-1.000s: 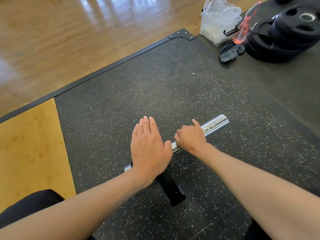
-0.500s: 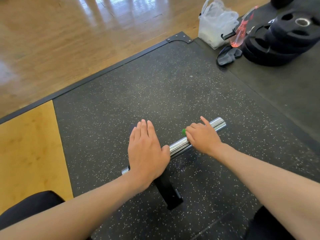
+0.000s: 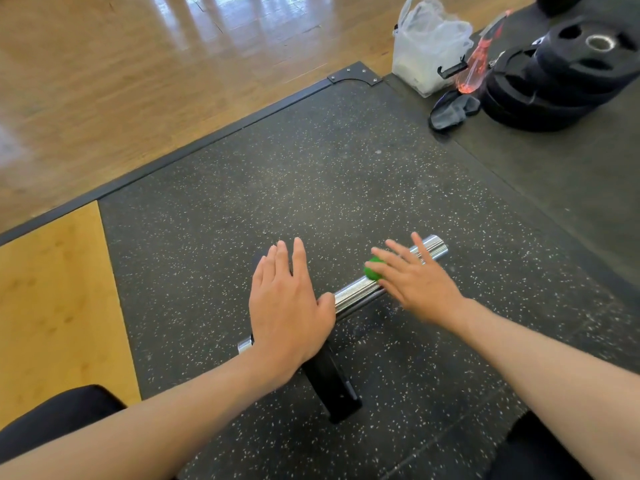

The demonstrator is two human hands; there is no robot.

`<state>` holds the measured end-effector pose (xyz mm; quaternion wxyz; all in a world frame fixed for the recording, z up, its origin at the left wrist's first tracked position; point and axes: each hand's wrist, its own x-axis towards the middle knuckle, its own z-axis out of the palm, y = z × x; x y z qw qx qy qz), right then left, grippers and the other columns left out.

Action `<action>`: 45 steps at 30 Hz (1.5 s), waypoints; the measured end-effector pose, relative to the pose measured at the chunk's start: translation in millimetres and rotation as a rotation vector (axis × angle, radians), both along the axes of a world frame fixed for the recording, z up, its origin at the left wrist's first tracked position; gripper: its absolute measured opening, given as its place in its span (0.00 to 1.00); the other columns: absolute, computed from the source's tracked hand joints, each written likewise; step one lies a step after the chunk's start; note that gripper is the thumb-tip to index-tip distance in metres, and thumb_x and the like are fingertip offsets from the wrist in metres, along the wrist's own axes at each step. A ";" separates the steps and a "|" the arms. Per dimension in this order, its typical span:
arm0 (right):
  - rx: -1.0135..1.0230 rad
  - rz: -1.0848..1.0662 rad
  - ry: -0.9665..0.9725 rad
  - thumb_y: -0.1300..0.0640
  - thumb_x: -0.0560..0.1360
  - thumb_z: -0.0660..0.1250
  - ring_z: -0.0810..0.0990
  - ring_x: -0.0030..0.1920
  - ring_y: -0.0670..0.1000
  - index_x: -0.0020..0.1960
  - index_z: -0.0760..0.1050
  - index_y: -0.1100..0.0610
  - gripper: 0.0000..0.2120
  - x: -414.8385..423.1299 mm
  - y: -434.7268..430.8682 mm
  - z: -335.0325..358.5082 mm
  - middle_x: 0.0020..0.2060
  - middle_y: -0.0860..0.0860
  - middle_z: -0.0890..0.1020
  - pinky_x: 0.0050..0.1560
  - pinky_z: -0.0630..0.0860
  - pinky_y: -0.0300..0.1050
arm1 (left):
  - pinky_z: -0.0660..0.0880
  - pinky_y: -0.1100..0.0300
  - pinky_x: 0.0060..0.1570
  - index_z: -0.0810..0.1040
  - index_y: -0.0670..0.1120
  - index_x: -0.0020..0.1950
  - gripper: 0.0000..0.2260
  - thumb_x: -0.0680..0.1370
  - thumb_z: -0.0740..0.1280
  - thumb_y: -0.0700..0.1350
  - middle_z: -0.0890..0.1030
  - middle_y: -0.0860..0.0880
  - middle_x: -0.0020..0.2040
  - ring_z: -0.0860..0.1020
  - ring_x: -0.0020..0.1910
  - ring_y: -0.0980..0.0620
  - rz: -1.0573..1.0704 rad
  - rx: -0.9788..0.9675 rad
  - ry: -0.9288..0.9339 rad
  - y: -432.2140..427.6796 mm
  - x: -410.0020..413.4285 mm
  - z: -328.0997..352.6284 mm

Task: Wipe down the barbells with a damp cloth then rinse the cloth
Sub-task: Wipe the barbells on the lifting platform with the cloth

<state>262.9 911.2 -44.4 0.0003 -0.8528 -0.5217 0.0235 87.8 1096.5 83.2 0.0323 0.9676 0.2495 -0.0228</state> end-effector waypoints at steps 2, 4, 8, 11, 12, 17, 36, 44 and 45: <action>-0.067 -0.154 0.036 0.47 0.84 0.46 0.77 0.67 0.54 0.62 0.78 0.50 0.23 6.9 12.5 7.7 0.61 0.49 0.81 0.79 0.47 0.67 | 0.53 0.49 0.79 0.53 0.41 0.82 0.39 0.73 0.51 0.57 0.61 0.38 0.79 0.59 0.79 0.42 0.000 -0.005 -0.005 0.9 0.8 0.3; -0.107 -0.294 0.047 0.50 0.83 0.46 0.81 0.52 0.53 0.47 0.79 0.52 0.22 0.2 44.8 14.7 0.45 0.48 0.82 0.79 0.45 0.65 | 0.52 0.49 0.79 0.54 0.41 0.81 0.39 0.73 0.53 0.57 0.61 0.38 0.79 0.59 0.79 0.42 0.004 -0.006 -0.007 2.4 1.4 0.1; -0.082 -0.178 0.137 0.49 0.83 0.46 0.81 0.42 0.51 0.41 0.77 0.53 0.24 -51.1 92.9 17.8 0.38 0.47 0.80 0.79 0.45 0.64 | 0.53 0.50 0.79 0.55 0.40 0.81 0.38 0.74 0.56 0.56 0.61 0.38 0.79 0.59 0.79 0.42 0.003 -0.010 -0.001 2.1 0.8 0.3; 0.123 0.107 0.104 0.48 0.83 0.49 0.80 0.57 0.54 0.61 0.78 0.53 0.21 -78.2 75.4 -3.4 0.54 0.50 0.82 0.79 0.54 0.62 | 0.55 0.49 0.79 0.57 0.39 0.80 0.36 0.75 0.58 0.54 0.63 0.38 0.78 0.60 0.78 0.42 0.014 -0.008 -0.019 1.9 1.1 -1.9; 0.155 0.185 0.091 0.48 0.84 0.51 0.77 0.64 0.54 0.67 0.75 0.52 0.20 -72.8 63.6 -8.6 0.61 0.50 0.80 0.79 0.56 0.62 | 0.56 0.48 0.78 0.58 0.39 0.80 0.37 0.75 0.59 0.54 0.64 0.38 0.78 0.61 0.78 0.41 0.013 -0.005 -0.019 2.0 0.3 -2.2; 0.065 0.153 0.037 0.46 0.85 0.50 0.72 0.73 0.53 0.73 0.70 0.48 0.21 -1.9 6.8 -4.3 0.71 0.49 0.75 0.79 0.54 0.62 | 0.55 0.48 0.79 0.57 0.39 0.81 0.39 0.73 0.49 0.58 0.62 0.38 0.79 0.60 0.78 0.41 -0.006 0.012 0.017 3.0 -0.2 -0.3; 0.106 -0.052 0.042 0.48 0.85 0.50 0.76 0.69 0.54 0.70 0.75 0.53 0.22 -3.9 12.8 -8.6 0.67 0.51 0.79 0.79 0.55 0.60 | 0.55 0.47 0.79 0.62 0.39 0.79 0.38 0.73 0.48 0.58 0.63 0.38 0.79 0.60 0.78 0.41 0.006 0.027 0.031 -2.7 2.3 1.7; -0.029 -0.161 0.075 0.50 0.80 0.51 0.82 0.41 0.53 0.42 0.80 0.55 0.21 -58.0 98.6 9.0 0.38 0.51 0.83 0.77 0.59 0.58 | 0.58 0.48 0.78 0.67 0.38 0.76 0.35 0.73 0.55 0.55 0.66 0.37 0.76 0.64 0.76 0.40 0.022 0.032 0.004 1.7 1.6 0.1; 0.087 -0.116 0.060 0.50 0.81 0.52 0.83 0.44 0.54 0.48 0.81 0.55 0.20 -71.8 96.4 2.0 0.42 0.51 0.84 0.75 0.64 0.57 | 0.59 0.48 0.78 0.68 0.38 0.76 0.34 0.73 0.57 0.55 0.67 0.37 0.76 0.64 0.76 0.40 0.023 0.034 0.003 1.9 1.8 -0.7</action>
